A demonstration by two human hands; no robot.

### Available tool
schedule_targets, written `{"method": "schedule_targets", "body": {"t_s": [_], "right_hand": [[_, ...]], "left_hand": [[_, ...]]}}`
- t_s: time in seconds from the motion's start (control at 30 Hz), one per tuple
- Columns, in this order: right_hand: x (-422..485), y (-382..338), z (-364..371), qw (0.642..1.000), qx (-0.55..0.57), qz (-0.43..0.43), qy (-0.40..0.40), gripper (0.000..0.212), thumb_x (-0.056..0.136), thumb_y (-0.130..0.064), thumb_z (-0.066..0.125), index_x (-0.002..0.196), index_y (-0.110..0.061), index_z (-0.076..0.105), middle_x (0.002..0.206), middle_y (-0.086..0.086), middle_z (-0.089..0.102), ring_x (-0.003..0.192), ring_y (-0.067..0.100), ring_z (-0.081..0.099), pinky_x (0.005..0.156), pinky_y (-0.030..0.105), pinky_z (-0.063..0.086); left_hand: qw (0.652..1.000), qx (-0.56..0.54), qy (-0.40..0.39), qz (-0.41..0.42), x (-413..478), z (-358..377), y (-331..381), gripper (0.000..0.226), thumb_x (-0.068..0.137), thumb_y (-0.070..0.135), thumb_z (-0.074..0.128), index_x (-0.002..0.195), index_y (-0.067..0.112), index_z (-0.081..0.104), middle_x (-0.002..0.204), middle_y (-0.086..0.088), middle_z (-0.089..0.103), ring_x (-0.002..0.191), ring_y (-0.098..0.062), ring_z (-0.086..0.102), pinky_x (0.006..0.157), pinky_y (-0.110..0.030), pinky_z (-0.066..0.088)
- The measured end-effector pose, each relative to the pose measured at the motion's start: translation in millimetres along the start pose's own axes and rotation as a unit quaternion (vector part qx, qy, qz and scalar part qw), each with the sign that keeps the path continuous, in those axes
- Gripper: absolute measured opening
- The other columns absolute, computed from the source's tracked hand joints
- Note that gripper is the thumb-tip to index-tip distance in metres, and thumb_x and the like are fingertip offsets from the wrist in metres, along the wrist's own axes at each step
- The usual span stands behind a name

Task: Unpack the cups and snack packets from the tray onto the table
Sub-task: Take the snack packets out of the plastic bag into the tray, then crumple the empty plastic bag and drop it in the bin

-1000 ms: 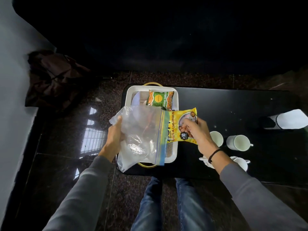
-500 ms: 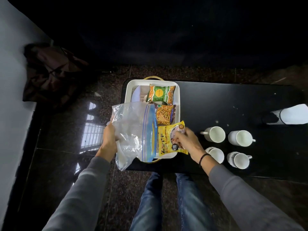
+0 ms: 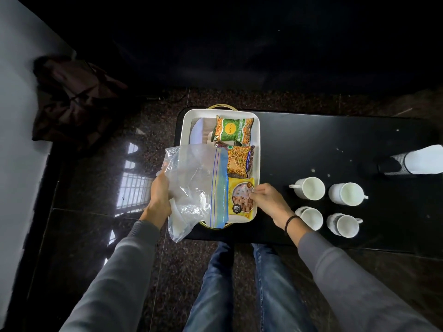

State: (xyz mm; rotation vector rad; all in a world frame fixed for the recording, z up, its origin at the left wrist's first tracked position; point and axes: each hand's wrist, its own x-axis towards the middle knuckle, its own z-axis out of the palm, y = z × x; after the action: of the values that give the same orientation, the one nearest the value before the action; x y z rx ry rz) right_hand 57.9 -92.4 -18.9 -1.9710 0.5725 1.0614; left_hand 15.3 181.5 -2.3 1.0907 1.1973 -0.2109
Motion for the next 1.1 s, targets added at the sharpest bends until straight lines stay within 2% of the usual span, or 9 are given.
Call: {"method": "schedule_targets", "body": {"t_s": [0.07,0.23,0.33,0.5,0.67,0.8,0.93,1.0,1.1], "right_hand": [[-9,-4,-8,0.999,-0.021,-0.028,0.035,0.031,0.091,-0.033,0.071,0.116,-0.017,0.063,0.114,-0.002,0.069,0.097,0.012,0.065,0.074,0.026,0.052],[-39,-27,-24,0.984,0.142,-0.099,-0.034,0.018,0.097,-0.039,0.063,0.110,-0.029,0.069,0.125,-0.001,0.069,0.110,0.014,0.067,0.101,0.048,0.054],[-62,-47,-32,0.963,0.236,-0.107,-0.080,0.045,0.090,-0.066,0.057,0.122,-0.037,0.069,0.133,-0.008,0.066,0.116,0.014,0.066,0.097,0.047,0.058],[-98,-57,-45,0.935,0.278,-0.147,-0.163,0.057,0.079,-0.075,0.067,0.129,-0.048,0.064,0.132,-0.015,0.068,0.121,0.014,0.066,0.091,0.048,0.060],[-124,-51,-65,0.936,0.289,-0.188,-0.070,0.036,0.084,-0.043,0.079,0.116,-0.026,0.076,0.118,0.000,0.076,0.115,0.019,0.070,0.083,0.041,0.063],[-139,-44,-88,0.945,0.267,-0.186,0.018,0.027,0.093,-0.039,0.071,0.109,-0.018,0.077,0.102,0.002,0.080,0.098,0.017,0.075,0.085,0.035,0.062],[-141,-34,-113,0.954,0.180,-0.164,0.172,0.033,0.090,-0.044,0.070,0.081,-0.012,0.073,0.070,-0.001,0.068,0.069,0.018,0.063,0.056,0.027,0.045],[-142,-24,-128,0.946,0.182,-0.169,0.210,0.032,0.090,-0.037,0.070,0.088,-0.005,0.072,0.078,0.008,0.071,0.076,0.027,0.067,0.060,0.029,0.045],[-146,-14,-152,0.944,0.165,-0.178,0.222,0.043,0.093,-0.013,0.065,0.135,-0.012,0.056,0.136,0.010,0.061,0.123,0.029,0.059,0.093,0.033,0.049]], "left_hand": [[1.000,0.006,0.010,0.000,2,4,-2,0.043,0.103,0.027,0.042,0.135,0.003,0.058,0.082,-0.003,0.069,0.065,-0.019,0.067,0.047,-0.024,0.053],[1.000,0.014,0.026,-0.008,2,20,0,0.038,0.104,0.029,0.046,0.123,0.006,0.070,0.080,-0.002,0.074,0.066,-0.018,0.070,0.058,-0.028,0.057],[1.000,-0.003,-0.002,0.008,-9,33,5,0.045,0.104,0.048,0.048,0.117,0.013,0.072,0.090,-0.002,0.081,0.076,-0.018,0.078,0.061,-0.027,0.061],[0.999,0.021,-0.021,0.034,-33,54,15,0.065,0.101,0.062,0.041,0.125,0.007,0.067,0.111,-0.012,0.071,0.101,-0.031,0.070,0.099,-0.055,0.055],[0.963,-0.009,-0.263,0.053,-74,69,30,0.066,0.096,0.065,0.047,0.144,0.021,0.055,0.133,-0.013,0.069,0.115,-0.030,0.071,0.080,-0.040,0.062],[0.962,0.137,-0.230,0.052,-108,81,25,0.078,0.081,0.054,0.080,0.148,0.034,0.044,0.133,-0.003,0.068,0.114,-0.024,0.068,0.062,-0.037,0.062],[0.957,0.156,-0.222,0.107,-125,100,17,0.076,0.091,0.015,0.073,0.154,0.025,0.032,0.139,-0.011,0.061,0.114,-0.024,0.065,0.063,-0.029,0.061],[0.954,0.160,-0.221,0.126,-144,113,18,0.065,0.091,0.013,0.069,0.150,0.022,0.044,0.134,-0.009,0.064,0.108,-0.023,0.067,0.074,-0.034,0.062],[0.935,0.218,-0.246,0.136,-169,133,21,0.038,0.086,0.014,0.068,0.122,0.026,0.073,0.125,-0.008,0.071,0.108,-0.026,0.066,0.090,-0.042,0.058]]}}
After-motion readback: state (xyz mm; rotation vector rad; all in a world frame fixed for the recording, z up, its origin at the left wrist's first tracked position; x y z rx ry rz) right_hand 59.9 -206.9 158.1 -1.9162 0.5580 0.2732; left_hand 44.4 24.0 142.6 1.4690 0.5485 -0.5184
